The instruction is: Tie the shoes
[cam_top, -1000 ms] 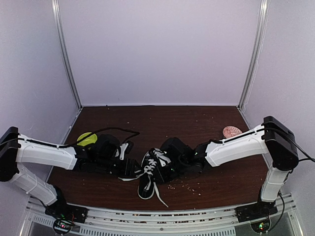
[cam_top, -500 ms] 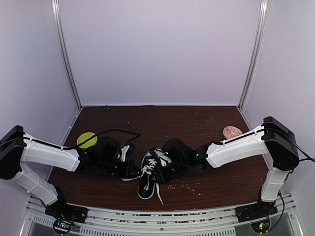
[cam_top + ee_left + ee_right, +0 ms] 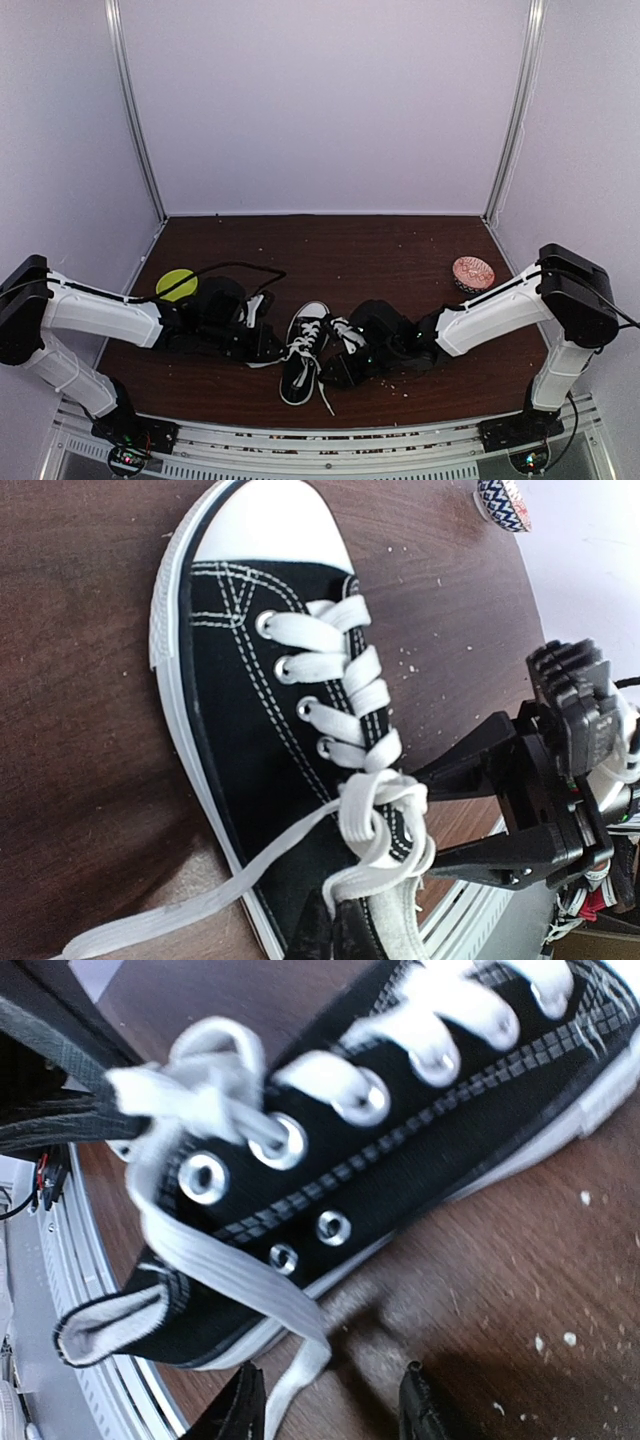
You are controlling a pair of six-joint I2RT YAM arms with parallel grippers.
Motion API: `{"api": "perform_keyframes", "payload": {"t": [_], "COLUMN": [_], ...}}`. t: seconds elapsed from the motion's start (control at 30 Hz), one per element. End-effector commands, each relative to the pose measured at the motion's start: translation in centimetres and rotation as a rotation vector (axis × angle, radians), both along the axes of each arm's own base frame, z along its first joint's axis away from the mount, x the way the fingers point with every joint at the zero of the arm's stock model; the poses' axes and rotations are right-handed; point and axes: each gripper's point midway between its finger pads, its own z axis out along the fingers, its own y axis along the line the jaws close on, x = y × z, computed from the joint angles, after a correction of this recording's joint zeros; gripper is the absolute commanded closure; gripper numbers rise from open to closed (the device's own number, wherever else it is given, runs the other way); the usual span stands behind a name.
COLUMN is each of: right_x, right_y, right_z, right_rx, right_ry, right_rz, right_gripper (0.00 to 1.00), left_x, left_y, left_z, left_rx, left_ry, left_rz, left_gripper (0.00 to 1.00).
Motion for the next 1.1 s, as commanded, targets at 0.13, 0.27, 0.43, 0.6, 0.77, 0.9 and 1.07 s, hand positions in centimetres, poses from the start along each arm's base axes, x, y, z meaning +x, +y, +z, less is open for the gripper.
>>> {"api": "perform_keyframes", "payload": {"t": [0.13, 0.27, 0.43, 0.6, 0.77, 0.9, 1.07], "right_x": [1.2, 1.0, 0.6, 1.0, 1.3, 0.8, -0.5], "right_y": [1.9, 2.4, 2.7, 2.1, 1.9, 2.2, 3.1], "right_z": [0.3, -0.4, -0.4, 2.0, 5.5, 5.7, 4.6], "right_rx": [0.067, 0.064, 0.104, 0.163, 0.162, 0.099, 0.035], "right_ry": [-0.069, -0.055, -0.038, -0.067, -0.133, -0.148, -0.128], "right_rz": [0.004, 0.030, 0.051, 0.033, 0.053, 0.100, 0.156], "right_gripper": [0.64, 0.70, 0.88, 1.00, 1.00, 1.00, 1.00], "left_x": [0.8, 0.8, 1.0, 1.1, 1.2, 1.5, 2.2], "left_y": [-0.9, -1.0, -1.0, -1.0, -1.0, -1.0, -1.3], "left_z": [2.0, 2.2, 2.3, 2.6, 3.0, 3.9, 5.8], "left_rx": [-0.029, -0.025, -0.022, -0.018, -0.003, 0.011, 0.021], "left_ry": [-0.040, -0.045, -0.052, -0.060, -0.072, -0.095, -0.141], "left_rz": [-0.017, -0.022, -0.021, -0.024, -0.032, -0.036, -0.044], "left_gripper": [1.00, 1.00, 1.00, 1.00, 1.00, 1.00, 1.00]}}
